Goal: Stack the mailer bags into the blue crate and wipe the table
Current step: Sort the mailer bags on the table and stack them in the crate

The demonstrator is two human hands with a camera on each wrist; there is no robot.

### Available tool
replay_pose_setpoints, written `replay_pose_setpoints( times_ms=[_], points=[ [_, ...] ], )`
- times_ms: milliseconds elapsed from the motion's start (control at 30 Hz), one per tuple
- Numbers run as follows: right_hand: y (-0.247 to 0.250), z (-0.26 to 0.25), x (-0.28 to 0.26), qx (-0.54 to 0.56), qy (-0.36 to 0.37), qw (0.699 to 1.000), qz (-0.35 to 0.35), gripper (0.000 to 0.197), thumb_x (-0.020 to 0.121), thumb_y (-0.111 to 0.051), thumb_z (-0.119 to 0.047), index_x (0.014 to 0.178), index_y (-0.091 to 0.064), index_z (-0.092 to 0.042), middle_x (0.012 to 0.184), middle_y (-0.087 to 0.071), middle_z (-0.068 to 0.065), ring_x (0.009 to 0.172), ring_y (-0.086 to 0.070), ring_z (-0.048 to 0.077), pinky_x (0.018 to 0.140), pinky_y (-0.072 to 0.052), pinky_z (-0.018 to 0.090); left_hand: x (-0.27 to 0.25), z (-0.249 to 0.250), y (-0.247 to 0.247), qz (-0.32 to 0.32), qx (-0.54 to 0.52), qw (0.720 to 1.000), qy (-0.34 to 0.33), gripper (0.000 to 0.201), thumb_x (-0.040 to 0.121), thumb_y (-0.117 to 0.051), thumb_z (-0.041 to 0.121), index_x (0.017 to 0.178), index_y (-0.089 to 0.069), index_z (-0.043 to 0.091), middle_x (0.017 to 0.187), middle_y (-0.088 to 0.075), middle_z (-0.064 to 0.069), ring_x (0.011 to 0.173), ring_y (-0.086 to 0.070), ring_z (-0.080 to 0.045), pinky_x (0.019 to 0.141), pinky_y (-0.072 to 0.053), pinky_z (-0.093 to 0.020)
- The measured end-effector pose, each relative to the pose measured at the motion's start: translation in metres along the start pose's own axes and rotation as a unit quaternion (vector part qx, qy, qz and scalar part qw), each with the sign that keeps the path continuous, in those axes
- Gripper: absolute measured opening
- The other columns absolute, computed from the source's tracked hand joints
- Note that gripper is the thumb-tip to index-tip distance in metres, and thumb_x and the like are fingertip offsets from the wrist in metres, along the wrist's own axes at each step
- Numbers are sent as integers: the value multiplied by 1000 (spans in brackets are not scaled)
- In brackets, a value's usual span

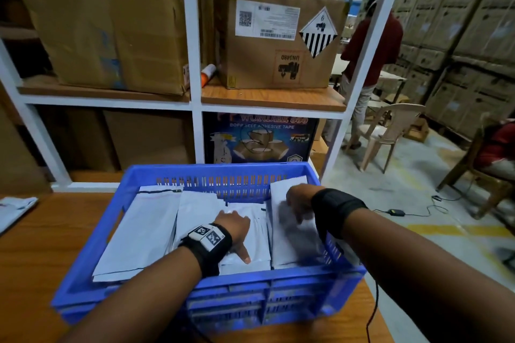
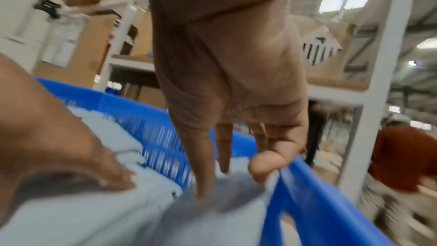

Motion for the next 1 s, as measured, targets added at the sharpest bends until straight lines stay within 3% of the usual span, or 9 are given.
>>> replay_pose_setpoints(
  times_ms=[200, 300, 433, 533, 600, 667, 800, 933, 1000],
  points=[
    [-10, -6, 1, 21, 41, 987, -157, 64, 85, -75, -11, 143, -47, -11, 116, -61, 0, 88, -58, 19, 86, -51, 31, 4, 0, -4, -5, 7, 1000, 11, 92, 71, -78, 58, 134, -39, 4, 135, -49, -21, 125, -46, -37, 110, -31, -48],
    [-5, -6, 3, -6, 59, 988, -144, 58, 87, -73, -17, 139, -51, -7, 109, -66, 6, 82, -58, 20, 81, -51, 29, 5, 1, -5, -12, 4, 1000, 23, 100, 71, -79, 57, 141, -32, 4, 145, -38, -24, 132, -40, -40, 114, -28, -49],
    [7, -3, 10, -7, 105, 990, -98, 48, 93, -64, -13, 137, -52, -2, 118, -59, 8, 70, -55, 15, 52, -47, 9, 0, 1, 0, -26, 5, 999, 30, 108, 74, -74, 61, 150, -19, 7, 154, -24, -24, 138, -31, -41, 114, -26, -49],
    [15, 3, 1, -17, 124, 988, -88, 42, 98, -54, -10, 139, -50, 0, 142, -51, 13, 100, -59, 25, 67, -51, 12, -3, -3, 6, -56, -13, 998, 21, 101, 73, -72, 66, 144, -28, 9, 148, -34, -21, 127, -45, -38, 103, -41, -47],
    [22, 9, -10, -7, 138, 987, -84, 39, 99, -49, -4, 138, -49, 4, 137, -52, 17, 92, -53, 25, 43, -46, 10, -10, -10, 14, -77, -23, 996, 28, 87, 72, -72, 66, 133, -41, 13, 137, -50, -14, 114, -55, -32, 95, -47, -41],
    [32, 16, -19, 55, 135, 987, -73, 39, 99, -47, -1, 138, -49, -2, 122, -55, 8, 82, -58, 25, 36, -45, 15, -18, -18, 31, -66, -26, 997, 35, 72, 75, -71, 63, 125, -51, 15, 129, -59, -7, 108, -58, -29, 94, -48, -40],
    [49, 11, -37, 149, 138, 978, -40, 44, 97, -51, -5, 139, -49, -18, 111, -60, 4, 92, -61, 25, 52, -52, 29, -54, -40, 72, 5, -42, 999, 27, 68, 87, -62, 58, 140, -45, 19, 141, -52, -3, 124, -52, -28, 102, -43, -39],
    [62, -30, -79, 105, 216, 966, 93, 45, 93, -60, -19, 137, -52, -23, 135, -56, 4, 116, -57, 23, 95, -49, 36, -113, -64, 78, 87, -85, 993, 7, 71, 88, -58, 59, 148, -35, 29, 152, -41, 3, 134, -44, -23, 109, -37, -40],
    [57, -58, -105, 150, 255, 942, 158, 45, 92, -63, -25, 136, -53, -24, 137, -56, -2, 117, -58, 20, 97, -46, 33, -148, -78, 68, 135, -93, 986, 12, 78, 89, -57, 60, 153, -27, 27, 159, -30, 3, 143, -32, -19, 115, -30, -36]
  ],
)
Point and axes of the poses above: each hand's wrist, its own x-axis towards the middle knuckle, its own y-axis out of the back of the hand, z = x × y, the point moved 5 cm from there along x, towards the middle knuckle
